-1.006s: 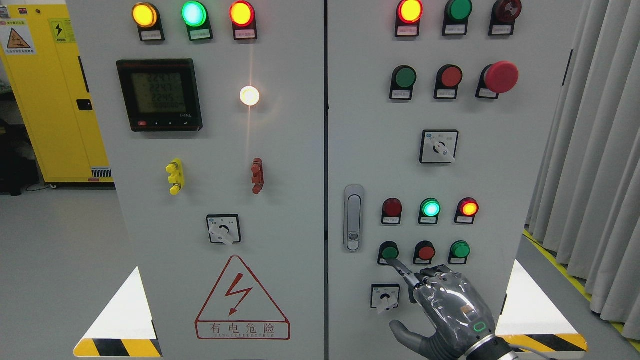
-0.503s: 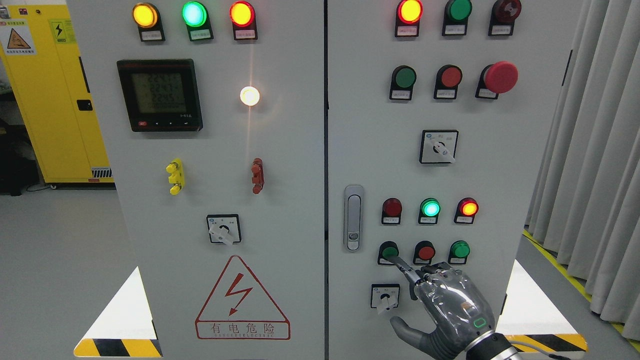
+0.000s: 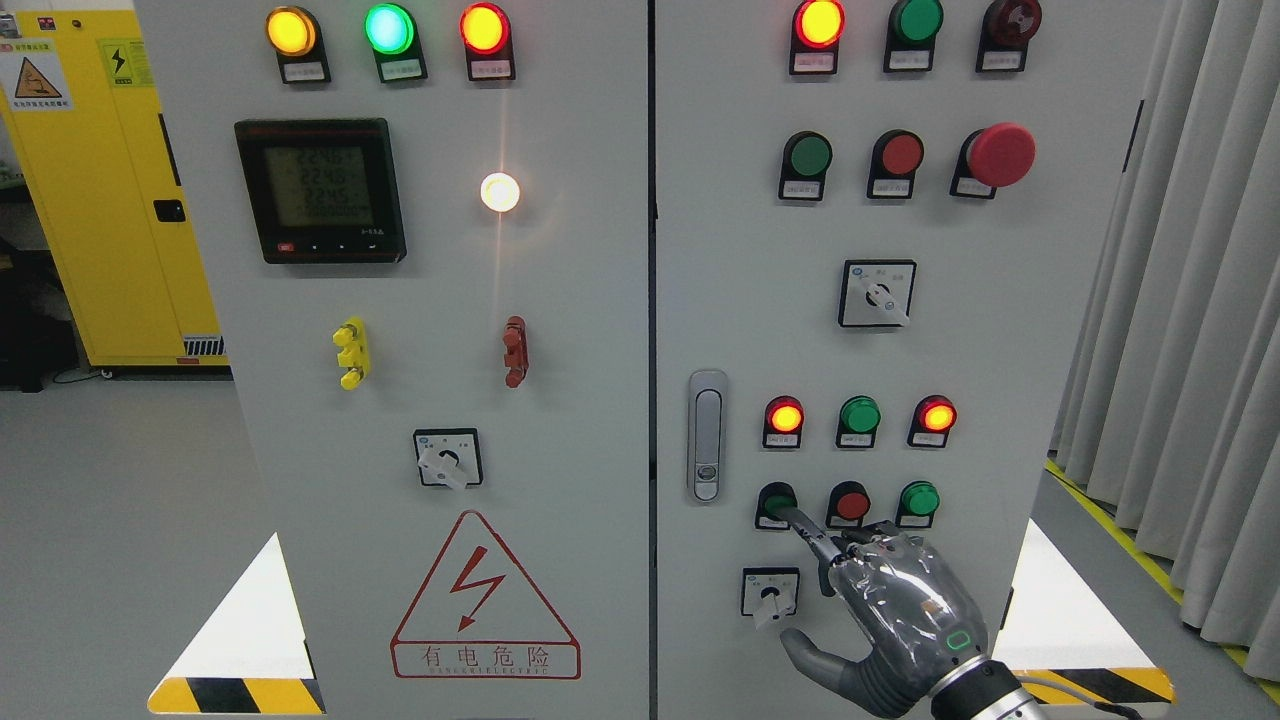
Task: Press green start button
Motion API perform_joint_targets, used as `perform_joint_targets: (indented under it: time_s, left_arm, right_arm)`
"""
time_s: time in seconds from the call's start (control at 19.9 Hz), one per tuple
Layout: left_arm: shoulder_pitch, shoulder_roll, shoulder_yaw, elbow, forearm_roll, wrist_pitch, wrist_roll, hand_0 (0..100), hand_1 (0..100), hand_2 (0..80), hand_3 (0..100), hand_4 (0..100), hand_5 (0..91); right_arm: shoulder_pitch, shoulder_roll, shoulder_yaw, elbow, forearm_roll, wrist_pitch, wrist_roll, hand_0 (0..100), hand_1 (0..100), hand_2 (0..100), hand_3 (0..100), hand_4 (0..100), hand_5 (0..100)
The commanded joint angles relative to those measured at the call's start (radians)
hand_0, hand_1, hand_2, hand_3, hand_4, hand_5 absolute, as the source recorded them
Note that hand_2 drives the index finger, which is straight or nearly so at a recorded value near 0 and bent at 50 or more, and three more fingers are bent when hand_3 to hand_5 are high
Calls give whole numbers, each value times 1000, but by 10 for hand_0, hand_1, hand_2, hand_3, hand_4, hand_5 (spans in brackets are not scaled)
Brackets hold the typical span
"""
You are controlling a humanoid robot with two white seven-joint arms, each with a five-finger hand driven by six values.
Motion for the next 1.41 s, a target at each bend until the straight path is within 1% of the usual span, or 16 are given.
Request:
perform_joint_targets:
  time_s: [0.0, 0.2, 0.3, 0.45, 0.7, 0.75, 0.85, 0.96, 1.01, 1.06, 1.11, 1.16, 1.21, 1.26, 1.31, 1.36]
  left_arm:
    - [-34, 0, 0, -28, 0, 0, -1, 120, 556, 0, 0, 0, 0]
    - [-34, 0, 0, -28, 0, 0, -1, 120, 556, 0, 0, 0, 0]
    - [-34, 0, 0, -28, 0, 0, -1, 120, 556, 0, 0, 0, 0]
    - [-34, 0, 0, -28, 0, 0, -1, 120, 556, 0, 0, 0, 0]
    - [-34, 0, 0, -28, 0, 0, -1, 120, 556, 0, 0, 0, 0]
    - [-34, 0, 0, -28, 0, 0, -1, 120, 556, 0, 0, 0, 0]
    - [-32, 0, 0, -28, 0, 0, -1, 120, 556, 0, 0, 0, 0]
    - [-34, 0, 0, -28, 0, 0, -1, 120, 556, 0, 0, 0, 0]
    - [-34, 0, 0, -28, 0, 0, -1, 120, 556, 0, 0, 0, 0]
    - [-34, 0, 0, -28, 0, 0, -1, 120, 556, 0, 0, 0, 0]
    - [-34, 0, 0, -28, 0, 0, -1, 120, 556, 0, 0, 0, 0]
    - [-34, 0, 0, -28, 0, 0, -1, 120, 556, 0, 0, 0, 0]
    - [-34, 0, 0, -28, 0, 0, -1, 120, 556, 0, 0, 0, 0]
    - [-34, 0, 0, -28, 0, 0, -1, 120, 556, 0, 0, 0, 0]
    - [-34, 0, 0, -28, 0, 0, -1, 120, 556, 0, 0, 0, 0]
    - [-34, 0, 0, -28, 0, 0, -1, 120, 556, 0, 0, 0, 0]
  right_arm:
    - [-4, 2, -3, 20, -1, 1, 1, 323, 595, 0, 684, 633, 402]
    - [8, 7, -9, -11, -7, 0, -4, 324, 595, 0, 683, 634, 401]
    - [31, 7, -41, -34, -7, -7, -2, 327, 593, 0, 683, 635, 401]
    - [59, 16, -59, -68, -18, -10, -10, 329, 591, 0, 683, 633, 401]
    - [93, 25, -66, -101, -128, -8, -15, 330, 579, 0, 656, 622, 393]
    - [96, 25, -66, -109, -133, -10, -19, 328, 578, 0, 652, 617, 392]
    - [105, 25, -67, -118, -163, -11, -45, 325, 575, 0, 643, 606, 380]
    - [120, 25, -63, -135, -260, -13, -41, 324, 573, 0, 636, 598, 376]
    - [126, 25, -55, -141, -345, -8, -38, 323, 571, 0, 615, 588, 369]
    - [131, 25, -50, -143, -449, -7, -35, 324, 570, 0, 565, 552, 346]
    - [140, 24, -47, -143, -569, -7, -28, 324, 568, 0, 491, 506, 312]
    - [151, 24, -44, -144, -684, -7, -6, 324, 568, 0, 404, 423, 267]
    - [166, 24, -40, -149, -794, -7, 23, 324, 567, 0, 387, 395, 265]
    - [188, 24, -40, -161, -912, -5, 56, 321, 566, 0, 211, 236, 133]
    - [203, 24, -40, -166, -987, -5, 73, 319, 562, 0, 157, 188, 84]
    - [221, 24, -40, -176, -1072, -5, 88, 318, 559, 0, 133, 169, 72]
